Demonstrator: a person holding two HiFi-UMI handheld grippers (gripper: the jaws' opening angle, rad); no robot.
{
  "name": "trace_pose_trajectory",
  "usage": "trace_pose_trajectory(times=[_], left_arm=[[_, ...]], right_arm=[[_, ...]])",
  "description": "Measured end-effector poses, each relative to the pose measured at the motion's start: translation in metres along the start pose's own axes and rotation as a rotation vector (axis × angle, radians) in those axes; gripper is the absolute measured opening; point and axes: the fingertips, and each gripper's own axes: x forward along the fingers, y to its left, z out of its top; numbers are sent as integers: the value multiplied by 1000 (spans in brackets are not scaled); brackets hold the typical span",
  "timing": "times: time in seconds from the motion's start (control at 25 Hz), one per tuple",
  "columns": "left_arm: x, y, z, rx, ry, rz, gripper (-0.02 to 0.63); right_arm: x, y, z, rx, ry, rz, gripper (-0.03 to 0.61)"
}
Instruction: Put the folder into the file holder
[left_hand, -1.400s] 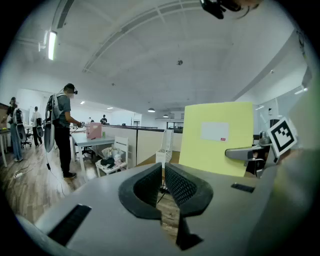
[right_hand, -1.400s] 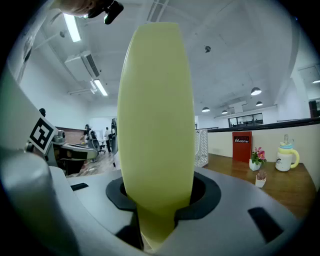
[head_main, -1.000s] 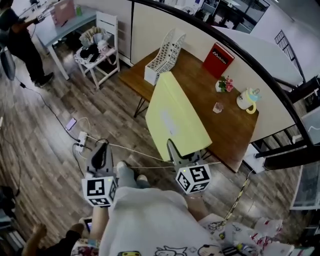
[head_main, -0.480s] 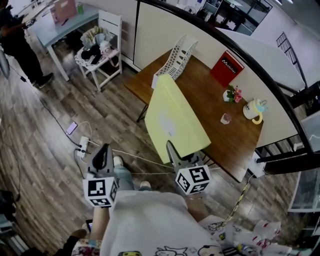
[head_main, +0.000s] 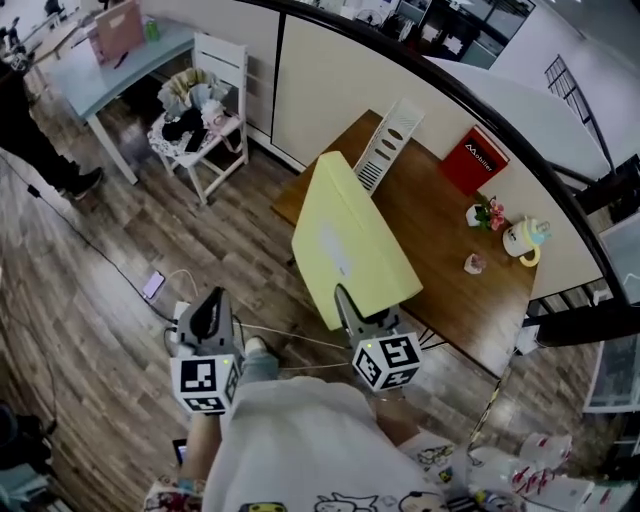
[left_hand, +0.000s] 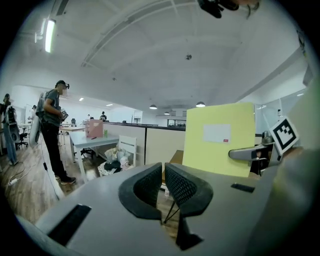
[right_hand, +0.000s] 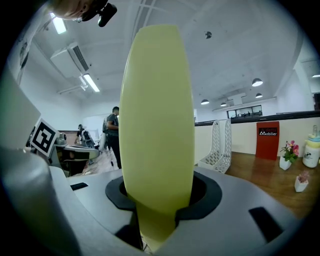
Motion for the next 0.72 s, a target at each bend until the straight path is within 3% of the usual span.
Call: trace_pose_trajectory(times=[0.36,0.72], left_arm=[[32,64,5,20,24,-54,18],[34,87,-8,-10,42,-91,18]], right_arm=[[50,28,3,32,15,-69,161],[55,43,-5,28,57,-121,160]])
